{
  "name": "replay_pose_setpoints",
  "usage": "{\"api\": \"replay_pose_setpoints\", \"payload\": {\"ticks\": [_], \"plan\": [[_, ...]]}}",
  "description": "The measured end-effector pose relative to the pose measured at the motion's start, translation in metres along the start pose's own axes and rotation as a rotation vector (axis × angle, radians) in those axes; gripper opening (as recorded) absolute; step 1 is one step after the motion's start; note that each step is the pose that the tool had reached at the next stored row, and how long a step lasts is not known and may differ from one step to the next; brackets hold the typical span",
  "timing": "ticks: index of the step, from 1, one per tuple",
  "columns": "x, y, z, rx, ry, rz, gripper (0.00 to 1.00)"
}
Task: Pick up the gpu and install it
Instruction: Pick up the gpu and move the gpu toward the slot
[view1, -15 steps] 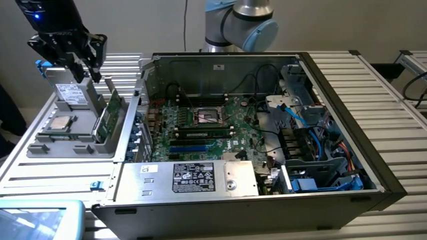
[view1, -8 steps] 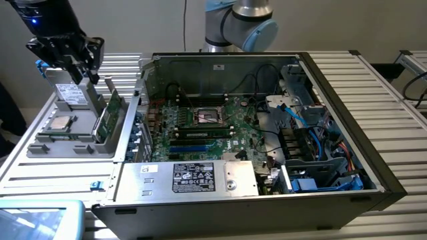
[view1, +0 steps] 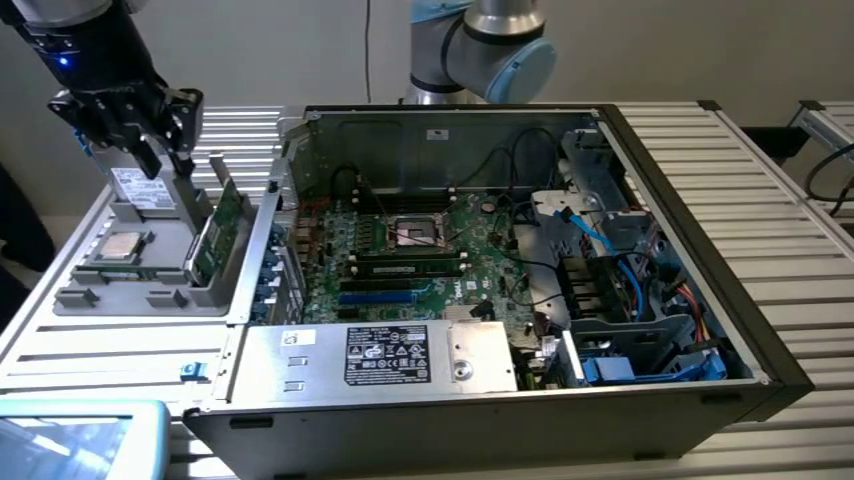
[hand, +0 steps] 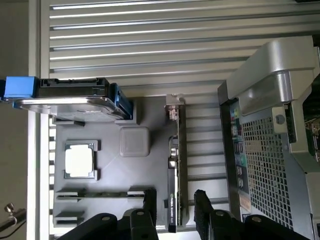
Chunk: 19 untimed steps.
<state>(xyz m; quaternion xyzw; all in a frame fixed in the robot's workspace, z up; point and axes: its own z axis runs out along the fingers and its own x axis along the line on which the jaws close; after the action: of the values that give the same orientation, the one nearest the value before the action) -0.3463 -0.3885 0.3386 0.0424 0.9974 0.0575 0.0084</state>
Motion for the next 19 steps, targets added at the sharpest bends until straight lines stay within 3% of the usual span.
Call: {"api": "replay_pose_setpoints", "payload": {"ticks": [16,19], "plan": [[0.002,-0.0049,0.0287,0.0001,0.0001,0.0,0.44],[0.002,-0.0067,0.034,0.0006,0.0056,0.0,0.44]]}}
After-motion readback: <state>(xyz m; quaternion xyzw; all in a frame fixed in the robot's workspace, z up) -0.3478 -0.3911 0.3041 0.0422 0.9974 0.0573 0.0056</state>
